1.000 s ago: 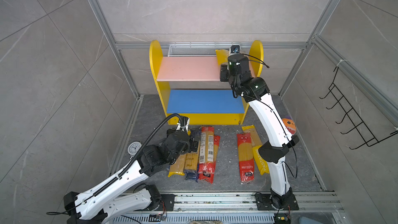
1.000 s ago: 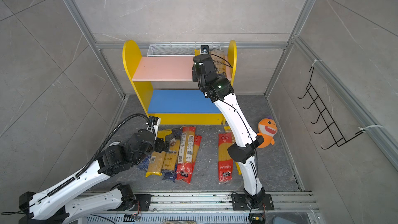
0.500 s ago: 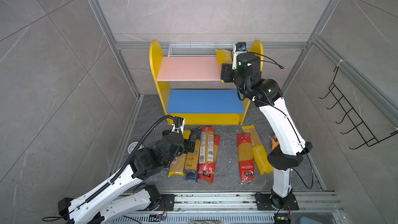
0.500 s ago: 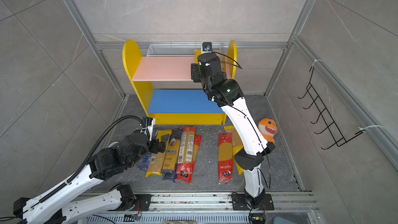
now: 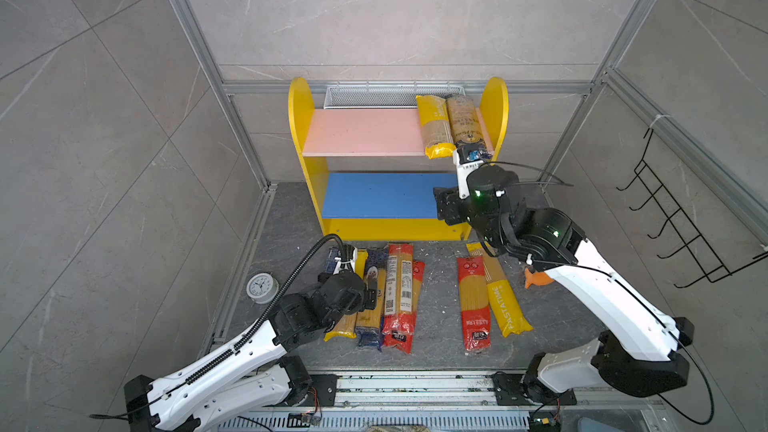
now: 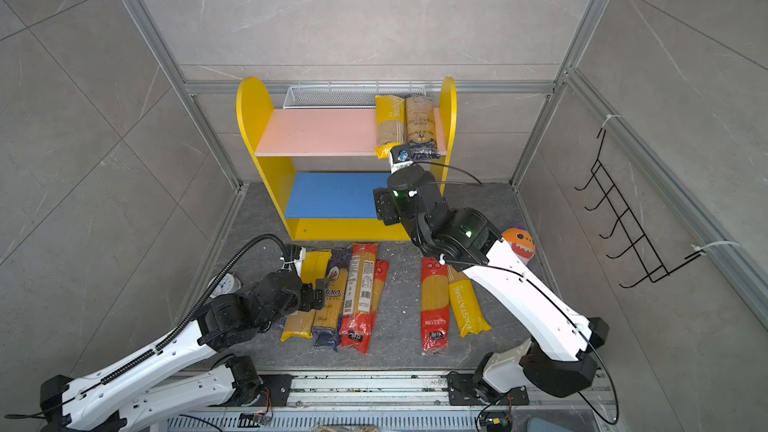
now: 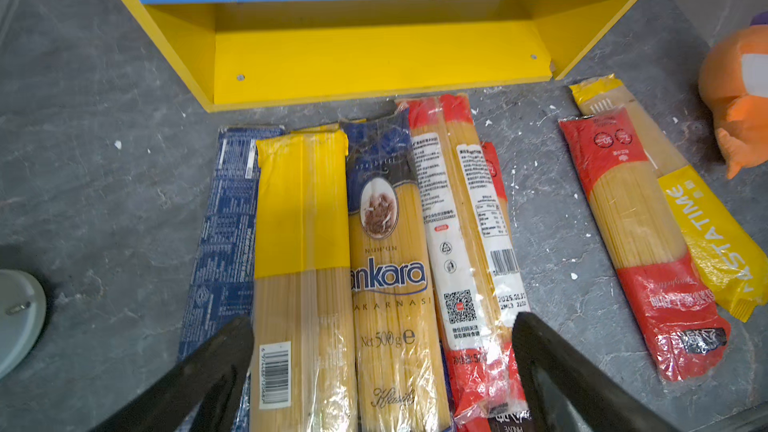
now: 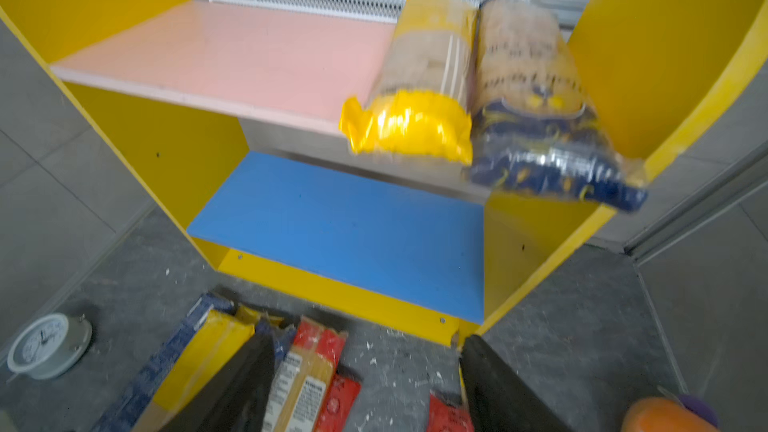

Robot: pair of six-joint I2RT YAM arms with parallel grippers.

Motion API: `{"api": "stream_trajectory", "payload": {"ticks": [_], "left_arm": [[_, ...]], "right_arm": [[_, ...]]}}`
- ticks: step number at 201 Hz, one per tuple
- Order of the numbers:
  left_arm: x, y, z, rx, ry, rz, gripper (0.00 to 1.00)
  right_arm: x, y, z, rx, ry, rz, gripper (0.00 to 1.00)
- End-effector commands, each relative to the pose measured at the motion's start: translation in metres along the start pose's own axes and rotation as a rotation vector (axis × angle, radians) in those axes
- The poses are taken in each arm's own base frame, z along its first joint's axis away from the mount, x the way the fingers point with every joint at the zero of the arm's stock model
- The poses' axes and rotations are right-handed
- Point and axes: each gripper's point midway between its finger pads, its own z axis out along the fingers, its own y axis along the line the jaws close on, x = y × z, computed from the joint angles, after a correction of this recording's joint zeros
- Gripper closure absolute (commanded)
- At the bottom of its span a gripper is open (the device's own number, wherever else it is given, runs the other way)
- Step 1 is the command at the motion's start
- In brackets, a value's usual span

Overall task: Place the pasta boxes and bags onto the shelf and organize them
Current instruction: 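Open the right gripper and lower it to the red bag while left gripper descends, then grasp the white-and-red spaghetti bag with the left gripper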

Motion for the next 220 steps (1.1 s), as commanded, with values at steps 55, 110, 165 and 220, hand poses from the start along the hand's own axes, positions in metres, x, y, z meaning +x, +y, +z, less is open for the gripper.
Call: {"api": "stream_trajectory", "payload": {"ticks": [55, 110, 165, 220], "left_arm": [[0.030, -0.025, 0.022, 0.110, 0.076, -0.190, 0.03], [0.051, -0.061, 0.044, 0.121, 0.130, -0.135, 0.03], [0.071, -0.087, 0.061, 0.106, 0.167, -0.084, 0.03], [0.089, -0.098, 0.086, 0.050, 0.216, -0.058, 0.03]], "right_arm": [[0.100, -0.024, -0.036, -0.045, 0.146, 0.131, 0.25], [0.181, -0.025, -0.040, -0.108, 0.274, 0.189, 0.24], [0.222, -0.034, -0.046, -0.114, 0.325, 0.196, 0.24], [0.237, -0.041, -0.050, -0.104, 0.342, 0.179, 0.23]]}}
